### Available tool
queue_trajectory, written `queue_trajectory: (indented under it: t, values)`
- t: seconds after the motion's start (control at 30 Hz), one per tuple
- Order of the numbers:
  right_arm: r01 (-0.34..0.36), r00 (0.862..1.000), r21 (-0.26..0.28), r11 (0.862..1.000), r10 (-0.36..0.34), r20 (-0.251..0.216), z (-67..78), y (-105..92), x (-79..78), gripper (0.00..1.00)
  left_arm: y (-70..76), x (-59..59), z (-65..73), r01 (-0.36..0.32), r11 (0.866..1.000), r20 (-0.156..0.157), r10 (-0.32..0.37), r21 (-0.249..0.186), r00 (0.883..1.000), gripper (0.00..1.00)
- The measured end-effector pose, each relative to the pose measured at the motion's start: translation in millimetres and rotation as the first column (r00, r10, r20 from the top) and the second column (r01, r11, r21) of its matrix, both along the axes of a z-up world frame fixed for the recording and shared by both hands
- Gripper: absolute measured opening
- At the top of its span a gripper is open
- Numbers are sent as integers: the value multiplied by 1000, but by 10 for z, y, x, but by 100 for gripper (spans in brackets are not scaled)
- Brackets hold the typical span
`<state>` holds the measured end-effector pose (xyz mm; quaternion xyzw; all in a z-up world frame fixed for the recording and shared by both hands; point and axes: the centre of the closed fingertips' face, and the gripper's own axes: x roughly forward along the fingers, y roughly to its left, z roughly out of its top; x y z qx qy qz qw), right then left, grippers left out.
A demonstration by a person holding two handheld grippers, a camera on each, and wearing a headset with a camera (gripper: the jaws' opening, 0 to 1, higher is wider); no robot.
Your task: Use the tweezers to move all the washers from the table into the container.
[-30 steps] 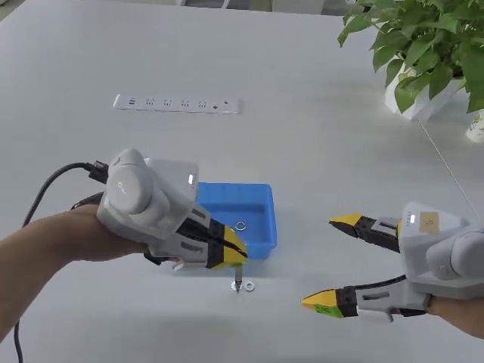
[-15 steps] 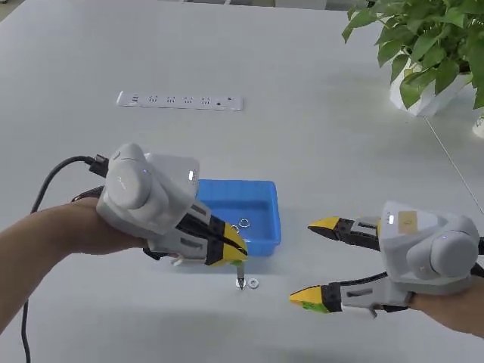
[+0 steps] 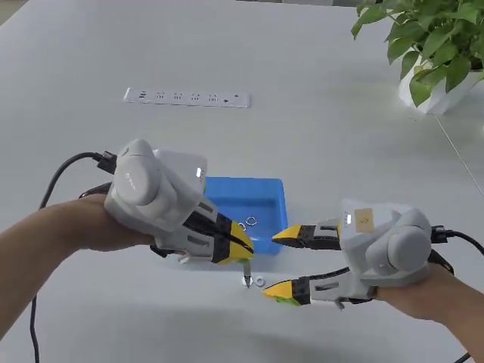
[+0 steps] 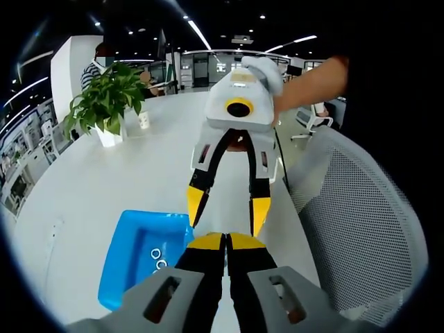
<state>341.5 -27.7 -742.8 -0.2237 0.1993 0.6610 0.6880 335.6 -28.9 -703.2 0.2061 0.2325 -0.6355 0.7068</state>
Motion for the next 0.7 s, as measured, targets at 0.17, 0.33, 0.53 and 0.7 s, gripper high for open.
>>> queue_trajectory:
  t: [0.17,0.33,0.53,0.7]
  values:
    - [-33,999,-13,999,33,-2,-56,75,-42,35,-4,0,2,3,1000,0,-3,2,1000,3]
    - [-63,998,-44,997,63,14,-146,136,-64,28,-21,-10,7,5,1000,-1,-5,-1,1000,3]
    - [-113,992,-103,988,118,43,-275,182,-75,23,-39,-21,17,7,1000,-3,-7,1,1000,3]
    - [-120,991,-115,986,126,48,-312,214,-51,19,-54,-32,21,10,1000,-3,-10,-1,1000,3]
